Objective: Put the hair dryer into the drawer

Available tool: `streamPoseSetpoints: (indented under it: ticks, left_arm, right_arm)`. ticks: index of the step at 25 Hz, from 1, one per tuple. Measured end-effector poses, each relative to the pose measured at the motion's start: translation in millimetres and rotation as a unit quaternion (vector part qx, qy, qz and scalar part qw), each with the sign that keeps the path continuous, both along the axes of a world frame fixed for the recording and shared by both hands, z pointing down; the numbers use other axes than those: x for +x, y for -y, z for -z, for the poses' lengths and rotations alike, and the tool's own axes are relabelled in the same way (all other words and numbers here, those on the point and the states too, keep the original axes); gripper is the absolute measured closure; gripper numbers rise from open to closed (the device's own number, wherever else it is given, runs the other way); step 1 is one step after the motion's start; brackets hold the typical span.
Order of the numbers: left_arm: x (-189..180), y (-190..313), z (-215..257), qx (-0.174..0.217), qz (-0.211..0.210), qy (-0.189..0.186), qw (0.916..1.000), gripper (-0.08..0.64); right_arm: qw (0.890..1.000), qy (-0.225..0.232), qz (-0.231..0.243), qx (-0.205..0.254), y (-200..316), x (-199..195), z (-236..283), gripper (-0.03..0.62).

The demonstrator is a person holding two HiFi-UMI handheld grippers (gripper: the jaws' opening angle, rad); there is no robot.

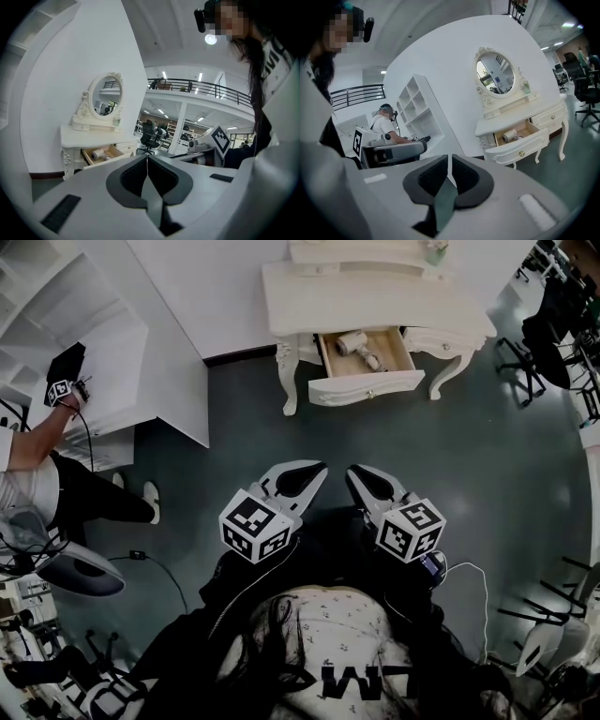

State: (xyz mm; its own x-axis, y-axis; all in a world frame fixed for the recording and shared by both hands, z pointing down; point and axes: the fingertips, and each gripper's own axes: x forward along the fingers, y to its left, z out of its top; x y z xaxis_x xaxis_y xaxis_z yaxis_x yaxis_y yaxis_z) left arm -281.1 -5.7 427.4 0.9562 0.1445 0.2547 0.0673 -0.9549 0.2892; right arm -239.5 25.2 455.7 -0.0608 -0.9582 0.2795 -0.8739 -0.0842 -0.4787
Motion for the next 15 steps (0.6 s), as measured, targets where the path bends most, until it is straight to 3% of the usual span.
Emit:
streamPoseSetpoints:
  ticks: [15]
  left_arm:
    - [-23, 10, 2, -0.002, 0.009, -0.010, 0.9999, 0.560]
  right_arm:
    - [1.000, -0.012, 0.008, -0.005, 8, -21, 1, 0.563]
